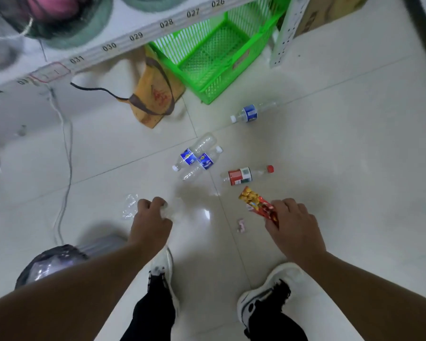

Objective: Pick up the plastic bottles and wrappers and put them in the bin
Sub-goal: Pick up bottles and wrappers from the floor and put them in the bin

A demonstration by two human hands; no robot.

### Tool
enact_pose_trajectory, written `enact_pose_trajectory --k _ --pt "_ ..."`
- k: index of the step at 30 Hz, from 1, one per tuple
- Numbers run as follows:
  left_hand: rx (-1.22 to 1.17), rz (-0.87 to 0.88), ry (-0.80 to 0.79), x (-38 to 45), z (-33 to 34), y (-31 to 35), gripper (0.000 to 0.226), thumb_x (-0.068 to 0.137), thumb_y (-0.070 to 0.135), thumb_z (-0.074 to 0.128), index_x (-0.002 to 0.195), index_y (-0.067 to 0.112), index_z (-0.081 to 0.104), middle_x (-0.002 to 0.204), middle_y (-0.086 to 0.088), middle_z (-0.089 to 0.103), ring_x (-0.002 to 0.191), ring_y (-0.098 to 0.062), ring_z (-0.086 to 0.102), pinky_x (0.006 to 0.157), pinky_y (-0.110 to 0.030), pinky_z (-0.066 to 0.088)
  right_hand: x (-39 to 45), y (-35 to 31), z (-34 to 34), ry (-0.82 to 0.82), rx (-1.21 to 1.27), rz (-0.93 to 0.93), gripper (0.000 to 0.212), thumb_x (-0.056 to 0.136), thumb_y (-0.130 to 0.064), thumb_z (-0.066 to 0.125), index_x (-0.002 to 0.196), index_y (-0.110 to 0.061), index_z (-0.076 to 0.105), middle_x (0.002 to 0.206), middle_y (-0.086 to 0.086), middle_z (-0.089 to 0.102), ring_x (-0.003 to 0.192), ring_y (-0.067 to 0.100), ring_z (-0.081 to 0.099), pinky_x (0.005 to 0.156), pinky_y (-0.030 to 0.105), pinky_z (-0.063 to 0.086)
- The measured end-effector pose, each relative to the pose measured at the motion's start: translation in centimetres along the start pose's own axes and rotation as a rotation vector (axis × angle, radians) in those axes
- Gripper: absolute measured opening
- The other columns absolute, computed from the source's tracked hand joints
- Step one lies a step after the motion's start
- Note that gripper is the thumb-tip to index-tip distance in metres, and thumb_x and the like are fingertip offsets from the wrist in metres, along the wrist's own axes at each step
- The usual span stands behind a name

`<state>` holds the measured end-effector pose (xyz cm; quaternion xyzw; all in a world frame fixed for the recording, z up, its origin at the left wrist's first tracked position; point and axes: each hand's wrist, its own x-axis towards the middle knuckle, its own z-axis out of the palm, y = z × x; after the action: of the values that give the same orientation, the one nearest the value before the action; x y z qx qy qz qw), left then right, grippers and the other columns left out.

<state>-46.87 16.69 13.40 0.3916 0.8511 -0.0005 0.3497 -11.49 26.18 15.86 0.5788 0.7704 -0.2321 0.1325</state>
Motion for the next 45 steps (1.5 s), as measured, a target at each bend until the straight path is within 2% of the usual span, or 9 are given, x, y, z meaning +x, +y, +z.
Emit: enact_pose_trajectory --k 5,10,16,19,21,24,29,34,45 --pt "-0.129 0.006 -0.019 1.2 1.3 2.1 0.041 0.091 0.031 0.074 0.127 0.037 0.057 0.12 0.006 0.038 0.09 -0.028 0.065 0.078 -0.037 0.051 2.8 0.0 -1.7 -0.077 -0.005 -0.013 0.058 0.103 -0.05 0.054 0.151 -0.017 0.053 0.132 0.005 0.065 0.116 0.026 0.059 0.09 0.043 0.056" --pt "-0.218 0.104 -0.049 7.6 4.5 3.7 0.043 0.094 0.045 0.074 0.132 0.041 0.054 0.123 0.008 0.039 0.088 -0.02 0.065 0.088 -0.039 0.056 9.2 -0.6 1.5 -0.076 0.01 -0.075 0.038 0.104 -0.046 0.056 0.129 -0.019 0.066 0.124 0.003 0.065 0.109 0.022 0.059 0.087 0.039 0.057" --pt "0.032 0.162 0.027 19.9 12.3 3.0 0.068 0.092 0.065 0.069 0.15 0.04 0.047 0.138 -0.001 0.046 0.118 -0.029 0.059 0.097 -0.047 0.052 21.3 -0.8 11.7 -0.084 -0.043 -0.157 0.053 0.103 -0.045 0.058 0.149 -0.019 0.055 0.149 0.009 0.058 0.132 0.036 0.056 0.104 0.051 0.051" --pt "0.231 0.148 0.111 23.3 17.0 2.3 0.077 0.088 0.068 0.07 0.154 0.039 0.04 0.142 -0.003 0.049 0.126 -0.034 0.05 0.099 -0.051 0.044 25.2 0.3 17.0 -0.157 -0.187 -0.249 0.074 0.096 -0.059 0.063 0.158 -0.022 0.044 0.161 0.006 0.049 0.142 0.034 0.052 0.114 0.055 0.041" --pt "0.318 0.115 0.126 24.1 19.3 1.7 0.077 0.088 0.062 0.071 0.153 0.034 0.04 0.139 -0.006 0.053 0.123 -0.037 0.049 0.098 -0.051 0.042 26.0 1.1 19.3 -0.204 -0.321 -0.296 0.087 0.08 -0.065 0.076 0.153 -0.025 0.049 0.153 0.007 0.053 0.135 0.036 0.055 0.113 0.056 0.038" --pt "0.315 0.096 0.11 23.3 20.7 1.2 0.068 0.085 0.052 0.075 0.141 0.026 0.046 0.128 -0.008 0.06 0.113 -0.038 0.054 0.092 -0.049 0.043 25.2 2.1 20.5 -0.188 -0.368 -0.304 0.07 0.069 -0.037 0.086 0.132 -0.02 0.06 0.122 0.011 0.063 0.107 0.038 0.062 0.09 0.052 0.049" --pt "0.164 0.005 0.07 18.1 17.0 2.0 0.065 0.08 0.051 0.077 0.133 0.027 0.047 0.122 -0.006 0.059 0.111 -0.036 0.055 0.088 -0.047 0.044 20.5 2.2 14.8 -0.204 -0.251 -0.167 0.061 0.071 -0.043 0.073 0.124 -0.019 0.056 0.108 0.008 0.061 0.097 0.036 0.062 0.078 0.046 0.054" --pt "0.118 0.008 0.103 12.2 8.7 3.6 0.065 0.079 0.05 0.077 0.133 0.026 0.049 0.12 -0.005 0.06 0.111 -0.036 0.055 0.086 -0.046 0.043 16.2 1.0 4.8 -0.158 -0.229 -0.095 0.061 0.068 -0.044 0.076 0.121 -0.021 0.057 0.102 0.006 0.061 0.093 0.036 0.062 0.072 0.043 0.052" --pt "0.095 0.023 0.169 4.6 -7.3 7.0 0.063 0.075 0.056 0.073 0.126 0.029 0.047 0.11 0.001 0.056 0.101 -0.03 0.052 0.076 -0.04 0.036 10.8 -7.8 -12.0 -0.087 0.019 0.126 0.054 0.07 -0.048 0.071 0.116 -0.029 0.049 0.097 -0.001 0.051 0.095 0.032 0.059 0.08 0.045 0.055"
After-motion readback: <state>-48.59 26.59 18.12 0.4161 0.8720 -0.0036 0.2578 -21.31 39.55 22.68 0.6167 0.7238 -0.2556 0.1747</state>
